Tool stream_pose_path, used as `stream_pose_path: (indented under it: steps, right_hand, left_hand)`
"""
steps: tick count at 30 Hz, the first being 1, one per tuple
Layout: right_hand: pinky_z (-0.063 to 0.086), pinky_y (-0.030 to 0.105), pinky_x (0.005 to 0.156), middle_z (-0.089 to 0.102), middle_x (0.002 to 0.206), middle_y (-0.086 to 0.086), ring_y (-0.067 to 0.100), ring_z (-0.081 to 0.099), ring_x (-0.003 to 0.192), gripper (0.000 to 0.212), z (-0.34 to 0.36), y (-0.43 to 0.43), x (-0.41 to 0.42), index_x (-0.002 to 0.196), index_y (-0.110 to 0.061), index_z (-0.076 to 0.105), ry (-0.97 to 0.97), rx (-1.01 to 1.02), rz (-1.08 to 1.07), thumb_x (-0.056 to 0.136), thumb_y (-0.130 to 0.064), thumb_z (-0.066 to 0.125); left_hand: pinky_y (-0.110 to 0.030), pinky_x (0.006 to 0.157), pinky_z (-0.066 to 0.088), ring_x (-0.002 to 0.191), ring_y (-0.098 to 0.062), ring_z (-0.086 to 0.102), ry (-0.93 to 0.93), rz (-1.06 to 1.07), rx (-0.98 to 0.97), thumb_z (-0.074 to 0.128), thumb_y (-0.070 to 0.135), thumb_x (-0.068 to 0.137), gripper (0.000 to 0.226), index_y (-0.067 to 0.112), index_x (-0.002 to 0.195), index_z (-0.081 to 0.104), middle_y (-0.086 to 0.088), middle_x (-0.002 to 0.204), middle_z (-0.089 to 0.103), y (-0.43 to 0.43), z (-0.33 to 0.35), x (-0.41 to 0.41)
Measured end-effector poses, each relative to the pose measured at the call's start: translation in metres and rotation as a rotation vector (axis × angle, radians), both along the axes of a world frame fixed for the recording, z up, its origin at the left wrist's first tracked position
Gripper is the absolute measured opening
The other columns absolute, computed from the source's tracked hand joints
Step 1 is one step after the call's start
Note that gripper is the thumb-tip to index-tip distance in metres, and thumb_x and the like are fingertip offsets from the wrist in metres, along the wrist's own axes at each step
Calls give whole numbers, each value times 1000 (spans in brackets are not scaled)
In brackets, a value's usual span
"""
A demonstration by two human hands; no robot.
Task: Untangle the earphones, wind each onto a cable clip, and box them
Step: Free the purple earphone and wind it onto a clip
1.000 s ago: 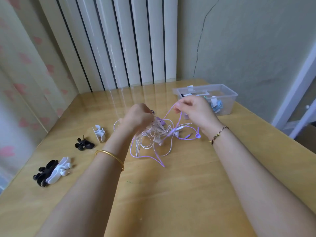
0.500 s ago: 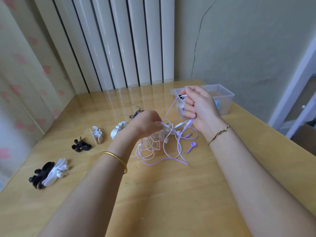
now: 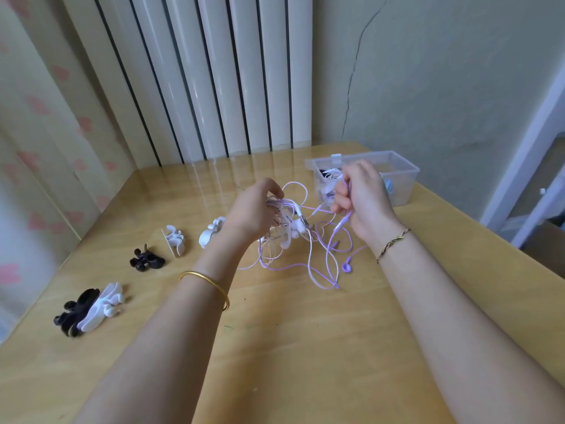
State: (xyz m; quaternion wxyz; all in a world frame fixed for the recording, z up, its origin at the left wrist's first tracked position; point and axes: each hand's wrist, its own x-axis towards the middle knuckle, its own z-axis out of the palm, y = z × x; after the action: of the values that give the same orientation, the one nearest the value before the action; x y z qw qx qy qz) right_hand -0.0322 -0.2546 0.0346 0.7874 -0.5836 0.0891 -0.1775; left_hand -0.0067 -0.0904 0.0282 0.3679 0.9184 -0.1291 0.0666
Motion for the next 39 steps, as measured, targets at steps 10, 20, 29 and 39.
stream_pose_path:
  steps: [10, 20, 29, 39]
  right_hand:
    - [52, 37, 85, 69, 76, -13, 10, 63, 83, 7, -9, -3, -4, 67, -20, 69, 85, -1055, 128, 73, -17, 67]
    - [54, 42, 81, 63, 62, -21, 4, 53, 63, 18, -17, -8, 3, 68, -28, 70, -76, -644, 16, 81, -16, 68]
    - [41, 27, 64, 54, 54, -8, 7, 49, 56, 17, -13, -15, 3, 62, -19, 63, -32, -434, -107, 77, -12, 60]
    - [38, 20, 54, 52, 65, 3, 9, 44, 56, 19, -18, -22, 0, 67, -16, 59, -84, -211, -198, 84, -7, 58]
  left_hand:
    - [-33, 71, 47, 86, -25, 57, -216, 89, -9, 48, -4, 80, 27, 21, 88, 53, 2, 93, 59, 4, 3, 2]
    - [-27, 63, 36, 79, -24, 54, -192, 149, -9, 62, 6, 81, 11, 16, 81, 57, -7, 90, 61, 16, 4, 8]
    - [-48, 66, 58, 73, -30, 68, -55, 179, -121, 51, 6, 88, 11, 13, 82, 57, -10, 80, 65, 28, 1, 9]
    - [-50, 66, 58, 72, -37, 69, 168, 232, -180, 33, -9, 86, 30, 13, 89, 52, -11, 85, 61, 24, 5, 9]
